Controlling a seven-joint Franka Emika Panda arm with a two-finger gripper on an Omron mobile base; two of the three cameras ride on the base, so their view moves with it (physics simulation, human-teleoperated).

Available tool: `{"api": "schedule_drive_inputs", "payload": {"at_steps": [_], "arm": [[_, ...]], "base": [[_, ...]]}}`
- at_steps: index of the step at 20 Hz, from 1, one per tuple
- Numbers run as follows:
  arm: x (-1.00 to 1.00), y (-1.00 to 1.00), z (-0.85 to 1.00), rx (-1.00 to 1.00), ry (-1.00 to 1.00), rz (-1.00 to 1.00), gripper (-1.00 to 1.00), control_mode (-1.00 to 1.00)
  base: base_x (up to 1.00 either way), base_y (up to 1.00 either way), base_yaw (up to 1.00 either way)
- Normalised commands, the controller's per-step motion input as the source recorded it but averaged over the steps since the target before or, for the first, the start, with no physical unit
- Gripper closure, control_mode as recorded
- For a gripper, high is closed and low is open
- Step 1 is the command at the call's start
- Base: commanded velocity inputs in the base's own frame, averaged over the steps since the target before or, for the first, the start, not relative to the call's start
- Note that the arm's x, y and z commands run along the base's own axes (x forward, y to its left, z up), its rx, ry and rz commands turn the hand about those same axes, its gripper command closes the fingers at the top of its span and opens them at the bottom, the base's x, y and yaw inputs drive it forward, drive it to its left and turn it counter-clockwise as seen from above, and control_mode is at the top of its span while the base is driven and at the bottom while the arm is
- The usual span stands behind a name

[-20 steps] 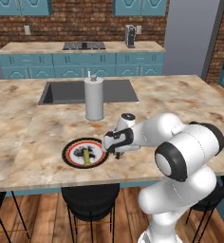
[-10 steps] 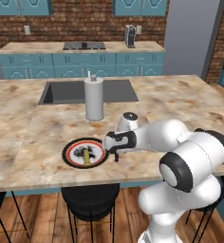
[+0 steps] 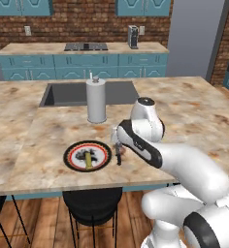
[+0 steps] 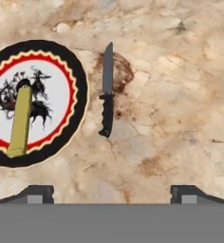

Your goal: Retrieve the butter from the fridge and place it on a plate on the dining table. Then retrieve the butter knife by the fridge and place it near the plate.

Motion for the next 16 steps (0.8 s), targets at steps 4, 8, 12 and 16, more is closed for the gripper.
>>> {"api": "schedule_drive_inputs", "payload": {"at_steps": [4, 8, 12, 16], "arm": [[-0.68, -0.85, 0.76, 0.01, 0.04, -0.10, -1.00, -1.00], [-0.70, -0.95, 0.58, 0.01, 0.00, -0.12, -1.00, -1.00], [-0.67, -0.82, 0.39, 0.01, 0.00, -0.08, -1.00, -1.00], [-0.53, -0.83, 0.14, 0.03, 0.00, -0.09, -1.00, -1.00]], "base": [[0.00, 0.00, 0.00], [0.00, 0.00, 0.00], [0.00, 0.00, 0.00], [0.00, 0.00, 0.00]]}}
